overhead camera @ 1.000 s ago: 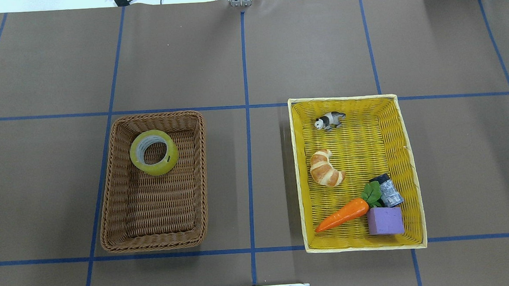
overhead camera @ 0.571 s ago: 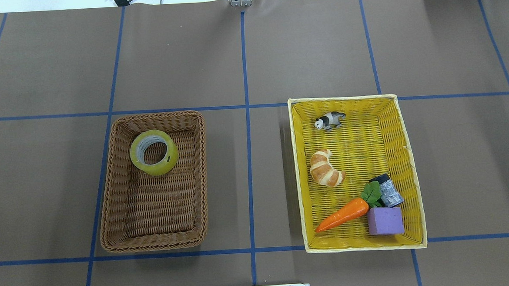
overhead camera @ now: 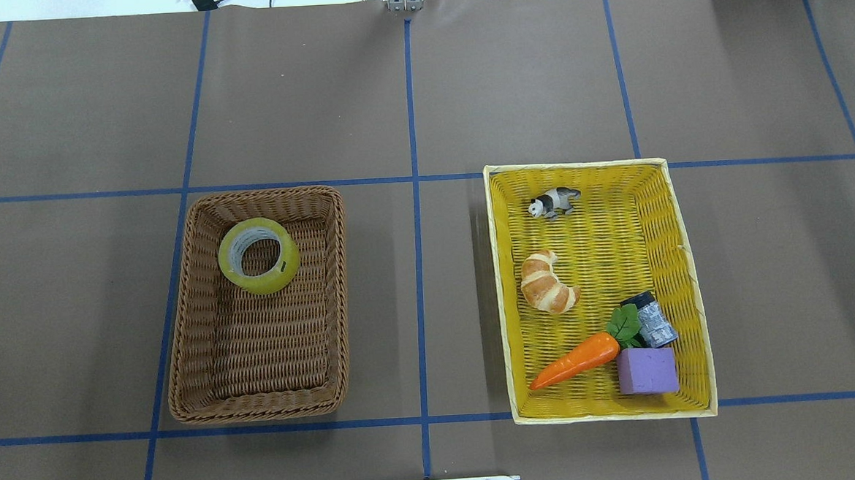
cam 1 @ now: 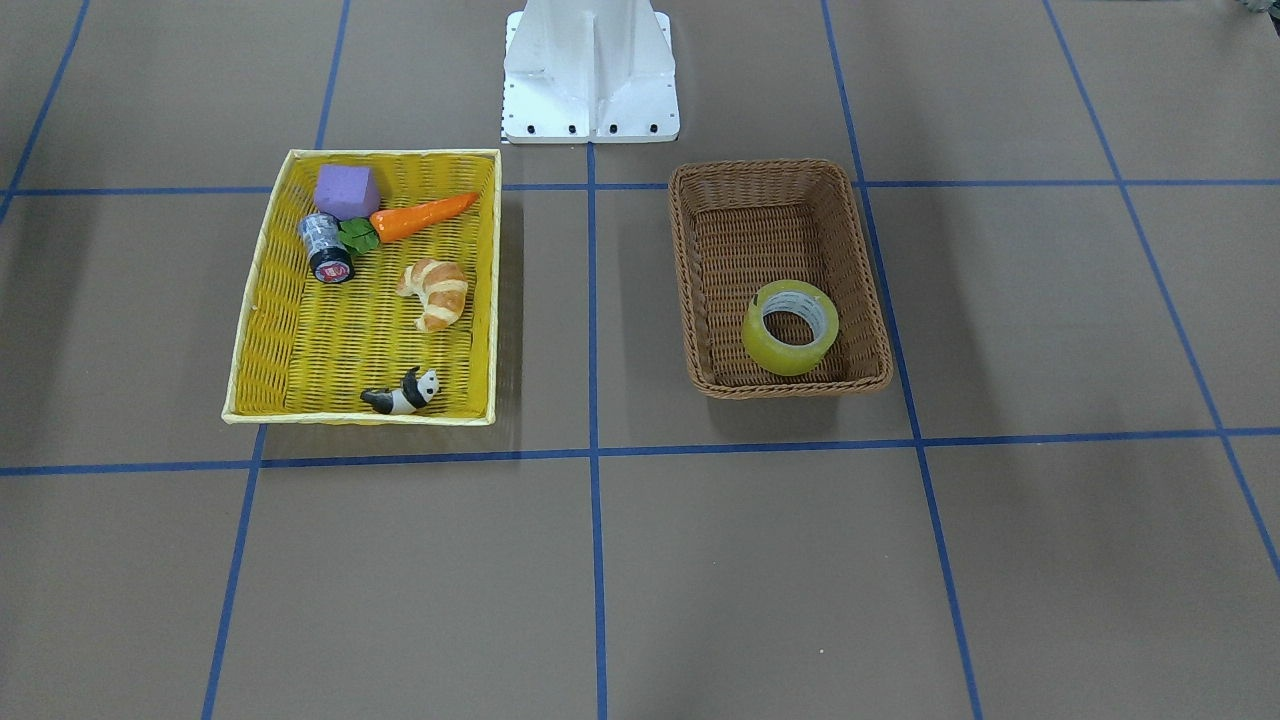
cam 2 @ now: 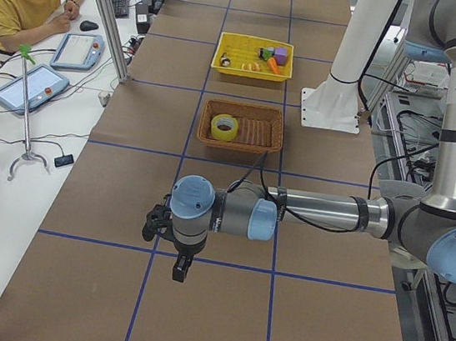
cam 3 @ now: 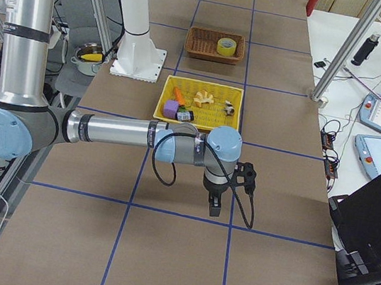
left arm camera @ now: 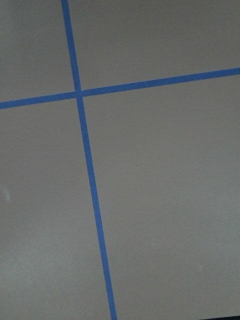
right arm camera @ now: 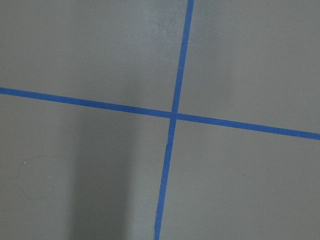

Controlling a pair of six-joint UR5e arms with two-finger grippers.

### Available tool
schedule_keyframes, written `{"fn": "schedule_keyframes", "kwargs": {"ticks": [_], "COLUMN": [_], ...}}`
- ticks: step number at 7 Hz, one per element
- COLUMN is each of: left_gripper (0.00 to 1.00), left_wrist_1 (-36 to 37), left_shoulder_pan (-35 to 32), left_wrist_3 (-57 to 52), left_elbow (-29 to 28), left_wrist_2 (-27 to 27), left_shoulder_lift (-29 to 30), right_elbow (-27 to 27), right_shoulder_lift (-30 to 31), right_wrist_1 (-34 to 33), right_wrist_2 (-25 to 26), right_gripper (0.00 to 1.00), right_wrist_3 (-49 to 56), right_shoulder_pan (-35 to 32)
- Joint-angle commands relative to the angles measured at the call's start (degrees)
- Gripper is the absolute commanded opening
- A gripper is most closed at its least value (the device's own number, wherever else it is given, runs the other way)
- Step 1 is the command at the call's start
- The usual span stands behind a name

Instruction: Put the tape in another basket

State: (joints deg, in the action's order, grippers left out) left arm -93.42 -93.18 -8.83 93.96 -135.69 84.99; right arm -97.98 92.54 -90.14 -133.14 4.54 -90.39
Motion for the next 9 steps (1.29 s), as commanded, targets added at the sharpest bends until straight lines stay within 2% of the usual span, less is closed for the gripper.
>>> {"fn": "schedule_keyframes", "kwargs": {"ticks": [1, 6, 9], "left_gripper": [0.99, 0.99, 0.99], "left_wrist_1": [0.0, 0.1, 0.1], "left_shoulder_pan": [-0.1, -0.1, -0.1], "left_wrist_3": [-0.5, -0.4, -0.3], "left_elbow": [0.3, 1.2, 1.3], "left_wrist_2": [-4.0, -2.9, -0.1], "left_shoulder_lift": [-0.3, -0.4, -0.4], "right_elbow": [0.0, 0.2, 0.0], "right_shoulder_lift": [0.3, 0.9, 1.8], "right_wrist_1": [1.2, 1.9, 1.9], "right_wrist_2": [0.2, 0.1, -0.2], "right_gripper": [1.0, 1.0, 1.0], "right_wrist_3": [0.4, 0.5, 0.4], "right_shoulder_pan": [0.0, 0.0, 0.0]}}
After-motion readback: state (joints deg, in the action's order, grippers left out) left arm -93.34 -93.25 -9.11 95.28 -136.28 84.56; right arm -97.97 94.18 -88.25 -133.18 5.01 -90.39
